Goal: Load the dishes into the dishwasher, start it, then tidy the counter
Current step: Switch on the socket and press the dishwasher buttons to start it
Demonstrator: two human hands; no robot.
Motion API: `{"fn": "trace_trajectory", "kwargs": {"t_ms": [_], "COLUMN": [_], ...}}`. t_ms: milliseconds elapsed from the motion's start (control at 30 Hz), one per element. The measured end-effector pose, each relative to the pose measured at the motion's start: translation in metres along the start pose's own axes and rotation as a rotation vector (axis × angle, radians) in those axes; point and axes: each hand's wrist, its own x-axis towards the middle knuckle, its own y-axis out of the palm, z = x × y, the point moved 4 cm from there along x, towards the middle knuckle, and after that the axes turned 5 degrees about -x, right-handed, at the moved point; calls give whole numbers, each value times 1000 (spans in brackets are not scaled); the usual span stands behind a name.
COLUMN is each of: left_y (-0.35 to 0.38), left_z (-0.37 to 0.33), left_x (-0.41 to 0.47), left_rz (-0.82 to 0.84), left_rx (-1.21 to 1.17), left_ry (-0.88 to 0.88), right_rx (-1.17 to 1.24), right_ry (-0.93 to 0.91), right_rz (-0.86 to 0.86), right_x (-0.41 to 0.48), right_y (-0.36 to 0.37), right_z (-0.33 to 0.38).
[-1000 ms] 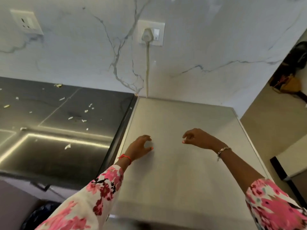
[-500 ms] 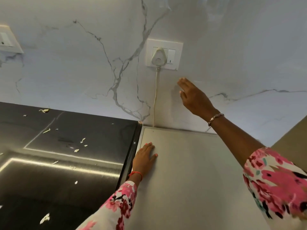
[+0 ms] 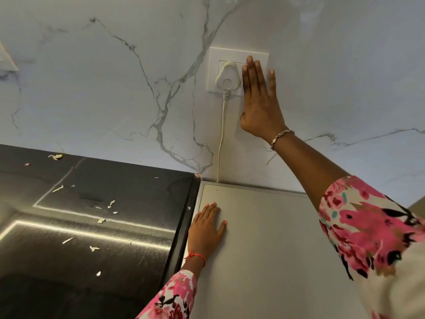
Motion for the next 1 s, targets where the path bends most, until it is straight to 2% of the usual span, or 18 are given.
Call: {"fn": "trace_trajectory", "kwargs": {"t_ms": [167, 333, 467, 633, 800, 867, 1000], "left_y": [-1, -3, -3, -4, -15, -24, -42], "left_z": [-2, -3, -3, -3, -5, -7, -10], "left_x": [0, -1, -1, -3, -17, -33, -84], "left_rz": [30, 33, 53, 107, 210, 230, 236], "left_rx": [-3, -9, -7, -17, -163, -205, -219], "left_ry": [-9, -6, -3, -8, -69, -80, -41], "right_rx": [-85, -293, -357, -79, 68, 156, 376], "right_ry": [-6, 101, 138, -23, -206, -202, -44], "right_rz": [66, 178, 210, 229, 557, 626, 730], "right_x": [-2, -5, -14, -27, -92, -126, -205], "right_y": [0, 6, 4, 9, 4, -7, -24], "right_z": [1, 10, 14, 11, 11, 12, 20]}}
